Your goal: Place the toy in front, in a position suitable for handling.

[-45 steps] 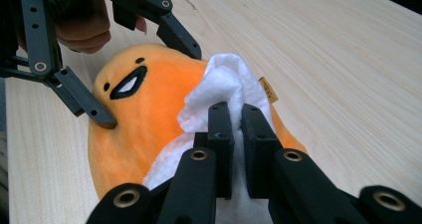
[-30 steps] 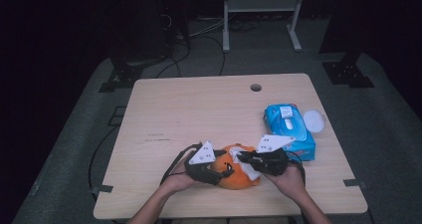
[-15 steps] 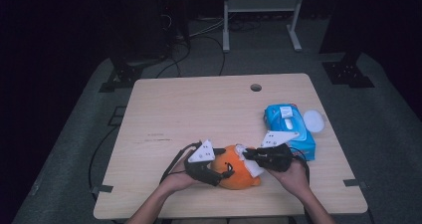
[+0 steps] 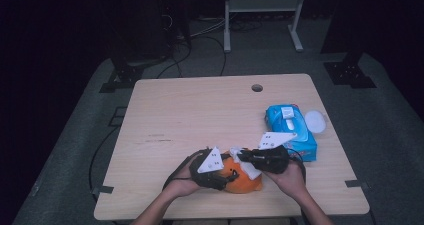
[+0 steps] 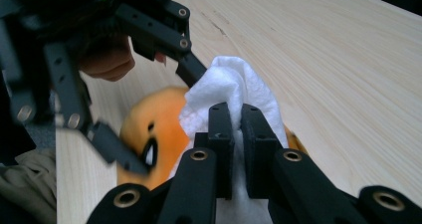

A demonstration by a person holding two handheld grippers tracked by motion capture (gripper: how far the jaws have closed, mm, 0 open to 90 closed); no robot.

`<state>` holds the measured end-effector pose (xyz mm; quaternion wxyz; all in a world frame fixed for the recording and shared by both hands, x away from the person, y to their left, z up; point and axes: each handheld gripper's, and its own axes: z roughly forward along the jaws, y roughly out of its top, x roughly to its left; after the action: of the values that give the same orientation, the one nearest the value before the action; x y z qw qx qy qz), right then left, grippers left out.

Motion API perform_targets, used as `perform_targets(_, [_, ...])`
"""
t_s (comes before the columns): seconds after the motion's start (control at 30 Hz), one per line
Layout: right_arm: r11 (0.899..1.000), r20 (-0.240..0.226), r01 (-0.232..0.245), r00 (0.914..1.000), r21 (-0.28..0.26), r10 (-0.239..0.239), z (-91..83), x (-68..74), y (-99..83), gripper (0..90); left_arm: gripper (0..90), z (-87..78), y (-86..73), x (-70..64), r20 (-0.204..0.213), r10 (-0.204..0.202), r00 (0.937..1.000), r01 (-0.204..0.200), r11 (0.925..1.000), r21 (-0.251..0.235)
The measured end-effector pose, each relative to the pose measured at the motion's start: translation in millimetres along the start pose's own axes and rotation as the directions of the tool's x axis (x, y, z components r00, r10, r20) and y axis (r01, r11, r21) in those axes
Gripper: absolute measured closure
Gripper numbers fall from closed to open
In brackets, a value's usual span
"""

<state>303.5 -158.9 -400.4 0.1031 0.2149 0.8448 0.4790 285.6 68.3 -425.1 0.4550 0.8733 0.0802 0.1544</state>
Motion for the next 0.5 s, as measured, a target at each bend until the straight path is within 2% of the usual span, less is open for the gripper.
perform_targets(0.13, [1.0, -0.002, -0.008, 1.0, 0.007, 0.008, 2.5, -2.9, 0.6, 83.7, 35.4, -0.5, -0.8, -1.8, -0.003, 0.013, 0.9999, -0.013, 0.9999, -0.001])
perform_targets(0.27, [0.998, 0.032, -0.051, 0.9982, 0.022, 0.05, -2.6, -17.3, -8.1, 83.8, 35.4, 1.2, 0.5, -3.3, -0.003, 0.025, 0.9997, -0.025, 0.9997, -0.008])
perform_targets(0.33, [0.997, 0.032, -0.073, 0.9969, 0.017, 0.072, -4.6, -20.3, -9.0, 83.8, 35.1, 2.4, 3.5, -6.5, -0.007, 0.041, 0.9991, -0.041, 0.9991, -0.006])
perform_targets(0.4, [0.998, 0.036, -0.059, 0.9976, 0.013, 0.059, -5.0, -15.8, -5.4, 83.7, 34.8, 2.4, 5.1, -8.9, -0.001, 0.057, 0.9984, -0.057, 0.9984, -0.005])
perform_targets(0.5, [1.0, 0.016, -0.029, 0.9995, -0.003, 0.029, -0.8, -5.8, 2.4, 83.7, 34.6, 2.4, 6.5, -12.8, -0.002, 0.099, 0.9951, -0.099, 0.9951, 0.007])
